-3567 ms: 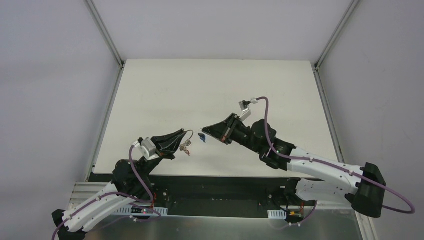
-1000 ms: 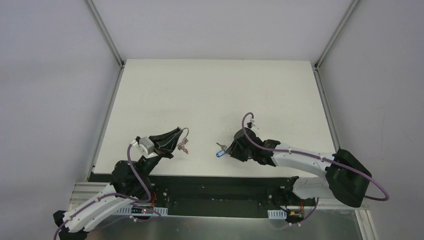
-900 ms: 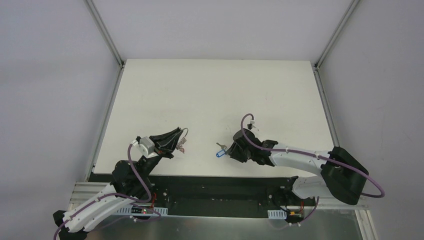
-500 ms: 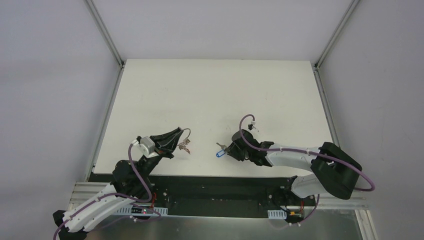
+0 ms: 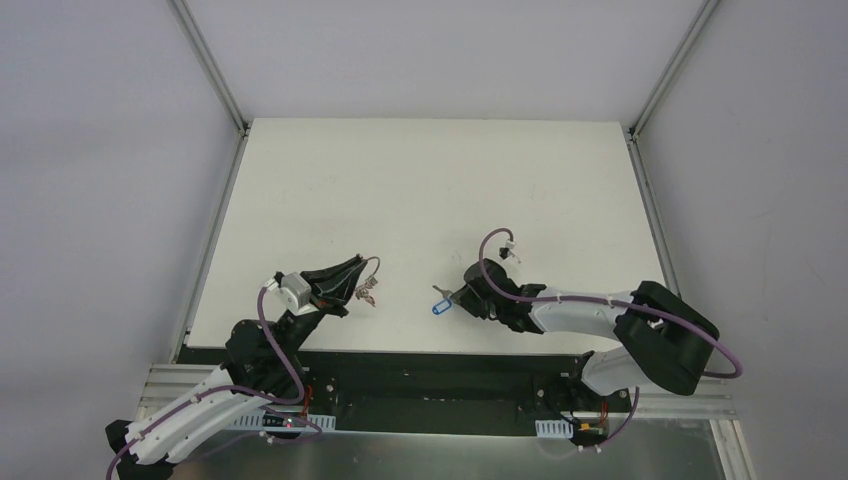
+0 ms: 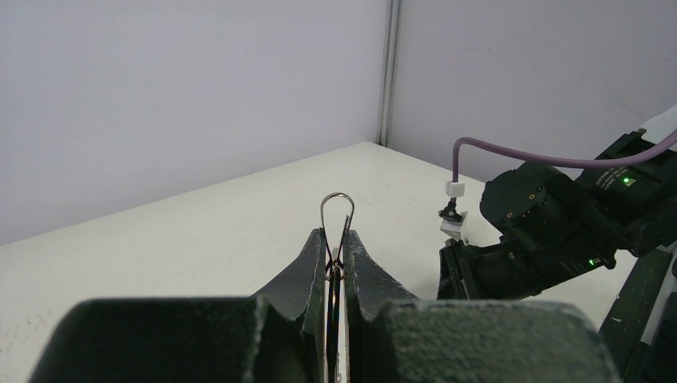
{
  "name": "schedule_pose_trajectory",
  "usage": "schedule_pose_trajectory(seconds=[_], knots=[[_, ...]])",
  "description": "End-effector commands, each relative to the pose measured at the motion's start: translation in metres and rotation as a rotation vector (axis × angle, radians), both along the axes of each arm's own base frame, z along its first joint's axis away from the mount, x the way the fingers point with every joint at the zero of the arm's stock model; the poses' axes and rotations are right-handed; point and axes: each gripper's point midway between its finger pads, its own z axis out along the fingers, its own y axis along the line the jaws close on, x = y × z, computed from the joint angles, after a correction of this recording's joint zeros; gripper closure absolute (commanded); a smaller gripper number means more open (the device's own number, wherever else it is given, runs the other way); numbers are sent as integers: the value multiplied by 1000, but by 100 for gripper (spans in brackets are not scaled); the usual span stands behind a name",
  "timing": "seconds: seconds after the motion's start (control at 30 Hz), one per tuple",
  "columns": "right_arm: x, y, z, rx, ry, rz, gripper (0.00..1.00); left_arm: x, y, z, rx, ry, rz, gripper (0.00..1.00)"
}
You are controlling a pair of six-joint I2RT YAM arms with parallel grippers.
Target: Put the keys on the keyring
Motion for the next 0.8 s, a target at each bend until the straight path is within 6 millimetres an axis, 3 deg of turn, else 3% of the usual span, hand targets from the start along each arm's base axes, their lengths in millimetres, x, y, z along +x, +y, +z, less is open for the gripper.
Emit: schedule_pose_trajectory(seconds=[0.0, 0.07, 0.17, 0.27, 0.43, 0.57, 0.67, 0.77], knots=[[6, -5, -2, -26, -25, -16, 88, -4, 3, 16, -57, -28, -7, 100], [8, -4, 4, -21, -42, -8, 99, -4, 3, 17, -58, -28, -6, 100], [10, -4, 16, -34, -69, 23, 100, -4, 3, 16, -57, -28, -6, 100], [14, -16, 37, -157, -122, 83, 100, -4, 3, 16, -58, -27, -8, 100], [37, -50, 103, -434, -278, 144, 100, -5, 3, 17, -62, -28, -12, 100], [48, -74, 141, -608, -349, 171, 100, -5, 4, 18, -67, -29, -13, 100], [48, -83, 148, -679, -347, 191, 100, -5, 3, 17, -64, -28, -13, 100], [37, -56, 123, -617, -320, 332, 100, -5, 4, 18, -63, -27, -11, 100]])
